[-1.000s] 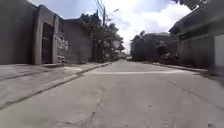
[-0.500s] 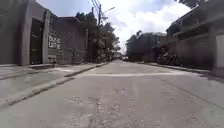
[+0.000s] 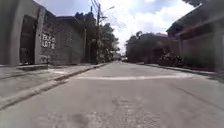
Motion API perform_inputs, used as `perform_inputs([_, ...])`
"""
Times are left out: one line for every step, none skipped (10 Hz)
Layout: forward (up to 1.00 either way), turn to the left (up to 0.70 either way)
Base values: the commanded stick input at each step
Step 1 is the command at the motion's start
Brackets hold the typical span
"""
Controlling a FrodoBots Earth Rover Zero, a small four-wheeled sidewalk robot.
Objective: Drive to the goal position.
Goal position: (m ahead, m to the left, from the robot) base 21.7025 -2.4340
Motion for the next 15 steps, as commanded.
perform_inputs([1.0, 0.0])
perform_inputs([1.0, 0.0])
perform_inputs([1.0, 0.0])
perform_inputs([1.0, 0.0])
perform_inputs([1.0, 0.0])
perform_inputs([1.0, 0.0])
perform_inputs([1.0, 0.0])
perform_inputs([1.0, 0.0])
perform_inputs([1.0, 0.0])
perform_inputs([1.0, 0.0])
perform_inputs([1.0, 0.0])
perform_inputs([1.0, 0.0])
perform_inputs([1.0, 0.0])
perform_inputs([1.0, 0.0])
perform_inputs([1.0, 0.0])
